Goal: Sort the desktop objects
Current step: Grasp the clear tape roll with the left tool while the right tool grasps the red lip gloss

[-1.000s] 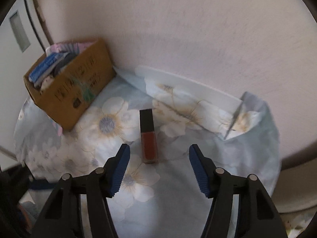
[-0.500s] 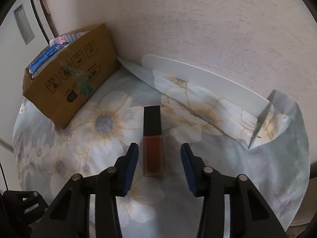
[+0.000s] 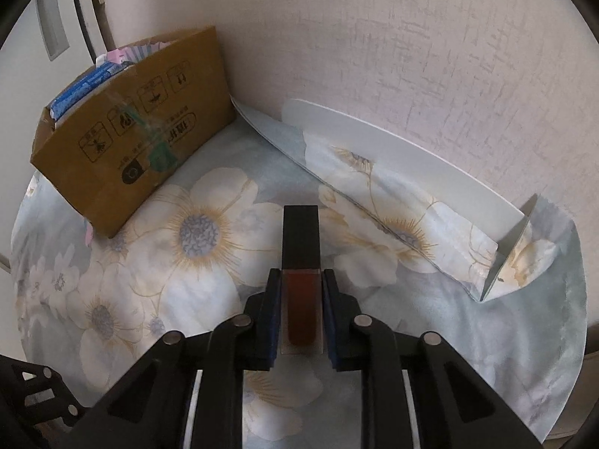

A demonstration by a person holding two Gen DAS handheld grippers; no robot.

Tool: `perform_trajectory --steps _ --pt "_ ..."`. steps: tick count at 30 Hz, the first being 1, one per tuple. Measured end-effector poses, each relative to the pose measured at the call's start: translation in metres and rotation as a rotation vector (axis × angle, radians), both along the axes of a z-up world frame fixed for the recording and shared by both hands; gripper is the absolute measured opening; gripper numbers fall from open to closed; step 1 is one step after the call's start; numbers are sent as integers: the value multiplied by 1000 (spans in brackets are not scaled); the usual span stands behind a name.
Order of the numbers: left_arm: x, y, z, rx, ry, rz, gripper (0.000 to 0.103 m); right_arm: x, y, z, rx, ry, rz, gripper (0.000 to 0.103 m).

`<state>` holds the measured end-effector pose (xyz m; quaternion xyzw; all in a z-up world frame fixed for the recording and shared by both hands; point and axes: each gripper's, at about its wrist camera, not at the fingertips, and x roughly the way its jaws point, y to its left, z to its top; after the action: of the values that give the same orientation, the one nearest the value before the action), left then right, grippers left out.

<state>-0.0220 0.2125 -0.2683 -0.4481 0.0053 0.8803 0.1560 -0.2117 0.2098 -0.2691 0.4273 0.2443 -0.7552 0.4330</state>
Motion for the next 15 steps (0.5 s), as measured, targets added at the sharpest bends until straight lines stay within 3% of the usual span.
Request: perform_trajectory --steps 7,15 --pt "1 -17 24 45 -2 8 39 8 -2 27 -22 9 -28 18" --pt "-9 -69 84 119 12 62 39 23 -26 84 -13 29 -50 18"
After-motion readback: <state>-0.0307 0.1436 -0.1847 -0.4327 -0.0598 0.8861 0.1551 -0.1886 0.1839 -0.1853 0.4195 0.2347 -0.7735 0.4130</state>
